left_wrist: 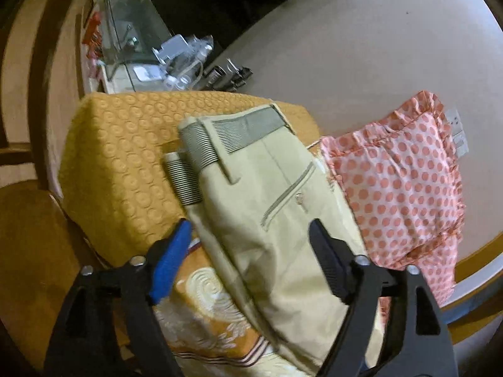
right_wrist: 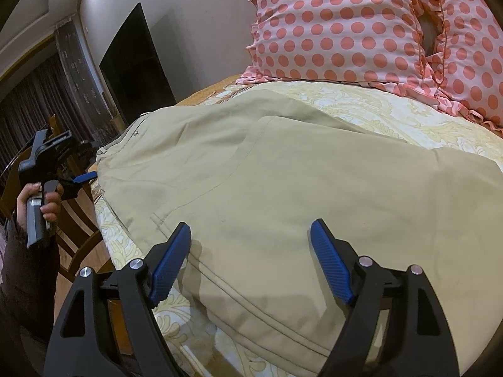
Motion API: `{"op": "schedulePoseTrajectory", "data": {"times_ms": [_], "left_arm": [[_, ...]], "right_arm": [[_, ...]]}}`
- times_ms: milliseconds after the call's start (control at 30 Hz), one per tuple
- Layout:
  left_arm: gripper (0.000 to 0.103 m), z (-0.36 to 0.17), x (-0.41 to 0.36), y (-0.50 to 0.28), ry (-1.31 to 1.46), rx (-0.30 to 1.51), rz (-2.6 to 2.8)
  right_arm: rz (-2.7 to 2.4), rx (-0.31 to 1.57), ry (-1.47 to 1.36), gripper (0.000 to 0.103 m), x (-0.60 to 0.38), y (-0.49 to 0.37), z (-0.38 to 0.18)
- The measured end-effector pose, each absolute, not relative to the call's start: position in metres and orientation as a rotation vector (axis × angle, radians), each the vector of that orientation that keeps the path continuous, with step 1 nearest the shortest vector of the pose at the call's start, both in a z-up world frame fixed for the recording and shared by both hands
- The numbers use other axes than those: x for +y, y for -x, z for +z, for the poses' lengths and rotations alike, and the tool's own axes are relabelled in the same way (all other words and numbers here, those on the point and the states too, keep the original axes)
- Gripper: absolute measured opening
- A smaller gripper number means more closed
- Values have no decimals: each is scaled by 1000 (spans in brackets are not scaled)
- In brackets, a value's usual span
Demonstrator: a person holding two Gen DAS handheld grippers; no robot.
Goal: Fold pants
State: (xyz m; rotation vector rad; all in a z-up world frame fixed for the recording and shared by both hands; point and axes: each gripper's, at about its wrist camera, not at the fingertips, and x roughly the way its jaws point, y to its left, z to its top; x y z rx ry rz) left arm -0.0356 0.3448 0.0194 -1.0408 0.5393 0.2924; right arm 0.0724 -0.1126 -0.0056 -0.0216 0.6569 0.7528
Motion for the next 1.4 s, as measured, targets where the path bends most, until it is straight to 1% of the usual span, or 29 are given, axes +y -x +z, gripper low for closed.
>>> {"op": "schedulePoseTrajectory", "data": {"times_ms": [33,67,100,133,167,200,233,267,367,400,433,467,500,567,633,733,833,900,1000,1067,1167,1200,1233,1267,1300,1333,1400], "left_arm": [[87,19,346,33,1051,534,278],[87,19,346,32,1063,532,271],[86,19,345,31,1068,530,279],[82,19,344,30,1065,532,280],[64,16,343,27,1082,544,267],[53,11,344,23,1107,560,260],[29,7,344,20,1113,572,270],[15,3,346,16,1106,588,290],[8,10,339,6,1014,600,337],[7,19,332,2,938,609,363],[6,38,316,-7,800,611,397],[6,49,307,-12,736,605,402],[6,71,287,-21,616,585,391],[6,114,238,-38,416,536,314],[6,152,172,-55,244,497,154],[6,174,71,-66,34,465,-93],[7,155,-29,-61,-118,501,-391],[8,116,-85,-56,-221,603,-549],[8,49,-130,-45,-387,748,-639],[8,33,-132,-38,-432,730,-605],[23,50,-113,-29,-375,712,-621],[24,61,-104,-25,-323,704,-644],[36,74,-92,-22,-247,689,-678],[54,89,-72,-22,-158,669,-703],[60,100,-63,-28,-96,654,-702],[63,112,-39,-39,-11,639,-665],[63,116,6,-70,87,662,-514]], "right_arm": [[754,656,20,81,-113,-73,-6],[755,655,17,81,-113,-73,-6],[756,654,15,81,-113,-72,-6],[759,651,12,81,-114,-72,-5],[763,647,7,81,-114,-71,-5],[766,644,3,81,-115,-71,-5],[767,642,-1,81,-116,-71,-5],[770,638,-6,81,-118,-70,-4],[768,620,-18,81,-129,-65,-1],[765,606,-29,81,-137,-62,2],[760,592,-39,81,-144,-61,5],[747,569,-59,81,-157,-58,9],[729,544,-85,81,-171,-56,14],[669,500,-137,81,-202,-53,21],[594,462,-191,81,-233,-51,27],[489,429,-273,81,-274,-51,30],[399,417,-385,81,-317,-50,28],[381,427,-465,81,-337,-54,21],[360,463,-578,81,-362,-62,9],[364,480,-622,81,-372,-70,4],[435,507,-661,81,-372,-82,2],[472,532,-666,80,-368,-90,1],[491,551,-666,79,-364,-93,1],[518,605,-658,73,-357,-105,-3],[525,638,-646,71,-350,-109,-5],[525,674,-629,65,-345,-116,-9],[496,731,-570,58,-334,-129,-14]]}}
